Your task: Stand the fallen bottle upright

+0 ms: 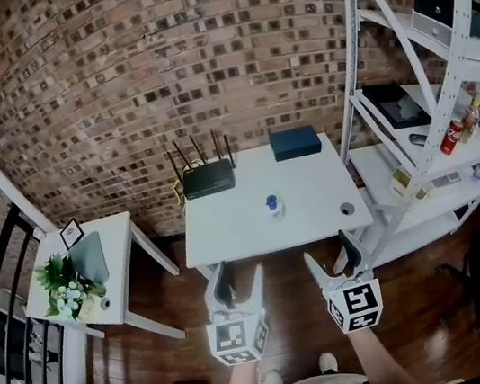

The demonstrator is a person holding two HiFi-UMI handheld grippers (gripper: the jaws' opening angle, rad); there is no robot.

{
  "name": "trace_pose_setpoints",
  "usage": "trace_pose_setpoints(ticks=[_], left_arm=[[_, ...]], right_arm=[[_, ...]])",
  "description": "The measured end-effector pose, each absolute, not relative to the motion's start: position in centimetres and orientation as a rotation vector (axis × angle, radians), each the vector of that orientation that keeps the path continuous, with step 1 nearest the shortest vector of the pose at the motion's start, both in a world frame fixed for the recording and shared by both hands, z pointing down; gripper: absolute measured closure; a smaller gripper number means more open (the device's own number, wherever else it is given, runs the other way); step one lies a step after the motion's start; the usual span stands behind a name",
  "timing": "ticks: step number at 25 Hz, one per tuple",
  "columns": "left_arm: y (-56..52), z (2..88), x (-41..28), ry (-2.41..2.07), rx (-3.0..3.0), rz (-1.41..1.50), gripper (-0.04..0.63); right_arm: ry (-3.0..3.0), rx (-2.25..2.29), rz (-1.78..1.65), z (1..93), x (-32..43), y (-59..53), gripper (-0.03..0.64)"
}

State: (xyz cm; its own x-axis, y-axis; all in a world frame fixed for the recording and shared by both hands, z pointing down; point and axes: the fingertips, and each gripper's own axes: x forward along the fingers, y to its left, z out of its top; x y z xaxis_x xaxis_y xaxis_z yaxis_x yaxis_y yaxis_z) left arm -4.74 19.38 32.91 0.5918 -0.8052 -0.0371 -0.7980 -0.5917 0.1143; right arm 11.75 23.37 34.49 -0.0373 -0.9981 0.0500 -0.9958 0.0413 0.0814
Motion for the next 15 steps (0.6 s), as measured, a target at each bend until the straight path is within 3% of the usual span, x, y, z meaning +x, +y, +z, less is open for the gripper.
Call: trace_pose_setpoints(ticks=[13, 15], left_arm=[[19.8, 32.8, -5.2, -1.375, 2.762, -0.126, 0.301], [20.0, 32.3, -5.5, -1.426, 2.769, -0.141, 0.335]], right_arm=[[-2.226, 2.074, -0.011, 34.6, 10.1, 23.4, 0.288], [-2.22, 2.077, -0.026, 34.2, 10.1, 23.6, 0.288]])
